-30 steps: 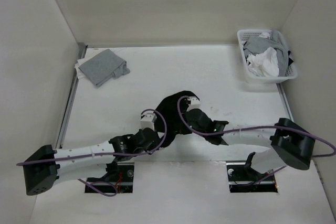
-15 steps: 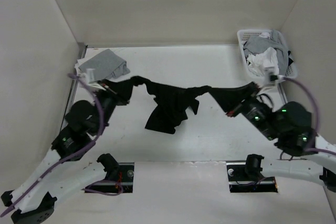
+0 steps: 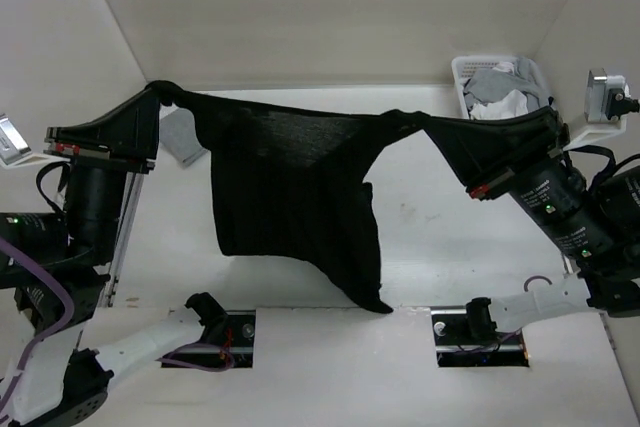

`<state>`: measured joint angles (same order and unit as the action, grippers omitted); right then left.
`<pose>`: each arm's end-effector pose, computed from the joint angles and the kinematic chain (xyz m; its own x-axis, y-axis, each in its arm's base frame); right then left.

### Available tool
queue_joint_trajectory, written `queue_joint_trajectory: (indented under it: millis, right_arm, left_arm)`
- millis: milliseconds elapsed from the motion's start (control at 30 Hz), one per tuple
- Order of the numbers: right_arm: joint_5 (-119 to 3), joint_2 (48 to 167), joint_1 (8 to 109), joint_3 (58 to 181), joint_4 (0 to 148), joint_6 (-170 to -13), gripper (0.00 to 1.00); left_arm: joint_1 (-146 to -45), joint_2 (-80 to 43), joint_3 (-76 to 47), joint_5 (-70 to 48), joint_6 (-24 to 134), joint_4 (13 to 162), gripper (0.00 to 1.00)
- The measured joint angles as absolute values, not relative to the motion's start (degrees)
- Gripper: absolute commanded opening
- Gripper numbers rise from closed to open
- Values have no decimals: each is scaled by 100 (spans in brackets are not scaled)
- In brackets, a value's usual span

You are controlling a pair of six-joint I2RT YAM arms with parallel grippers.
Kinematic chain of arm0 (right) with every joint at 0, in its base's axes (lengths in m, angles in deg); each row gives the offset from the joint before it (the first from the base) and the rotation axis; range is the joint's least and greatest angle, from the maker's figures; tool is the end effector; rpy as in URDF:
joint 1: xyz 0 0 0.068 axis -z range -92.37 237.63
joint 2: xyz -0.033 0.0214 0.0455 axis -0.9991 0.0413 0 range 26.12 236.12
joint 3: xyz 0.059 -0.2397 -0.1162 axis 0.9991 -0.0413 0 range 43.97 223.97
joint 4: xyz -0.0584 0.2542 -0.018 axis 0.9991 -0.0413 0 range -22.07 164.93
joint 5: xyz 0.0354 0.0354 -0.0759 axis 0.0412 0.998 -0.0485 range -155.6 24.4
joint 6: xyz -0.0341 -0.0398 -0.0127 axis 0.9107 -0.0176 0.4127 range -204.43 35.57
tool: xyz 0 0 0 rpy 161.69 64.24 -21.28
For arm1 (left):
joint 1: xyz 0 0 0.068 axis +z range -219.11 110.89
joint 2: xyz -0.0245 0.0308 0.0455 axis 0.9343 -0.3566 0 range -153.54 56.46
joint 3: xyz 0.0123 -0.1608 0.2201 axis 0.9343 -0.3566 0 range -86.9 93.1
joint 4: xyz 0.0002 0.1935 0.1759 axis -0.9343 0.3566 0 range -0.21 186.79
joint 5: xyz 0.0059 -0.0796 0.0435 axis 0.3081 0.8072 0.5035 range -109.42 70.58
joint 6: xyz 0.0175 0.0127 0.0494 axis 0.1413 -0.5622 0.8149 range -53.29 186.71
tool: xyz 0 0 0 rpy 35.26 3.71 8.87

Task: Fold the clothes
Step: Flatten the tank top out

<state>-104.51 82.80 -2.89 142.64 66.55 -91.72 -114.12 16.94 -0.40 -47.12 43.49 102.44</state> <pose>0.0215 0.1019 0.5989 -0.1042 0.6146 -0.7819 -0.7759 0.4416 0.4505 0.0306 -0.0073 0.5612 0.2266 -0.7204 -0.6555 0.4833 0.6675 -0.5665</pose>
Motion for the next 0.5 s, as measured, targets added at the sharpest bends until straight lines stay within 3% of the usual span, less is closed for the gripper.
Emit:
queue_joint_trajectory:
  millis: [100, 200, 333, 500]
  right_arm:
    - [-10602, 8462, -359, 14395, 6853, -8746, 0]
    - [-10543, 8510, 441, 14203, 7068, -8608, 0]
    - [-9955, 8518, 2533, 13405, 7146, -9144, 0]
    - [-8261, 9449, 5178, 12939, 7164, -10368, 0]
  left_arm:
    - [-11238, 1501, 58, -4723, 4589, 10010, 6]
    - [-11050, 1226, -204, -4778, 4810, 9479, 6]
    - [-10287, 476, -1238, -4660, 4747, 8727, 6]
    - [-8993, -1729, -1363, -3976, 4286, 8543, 6]
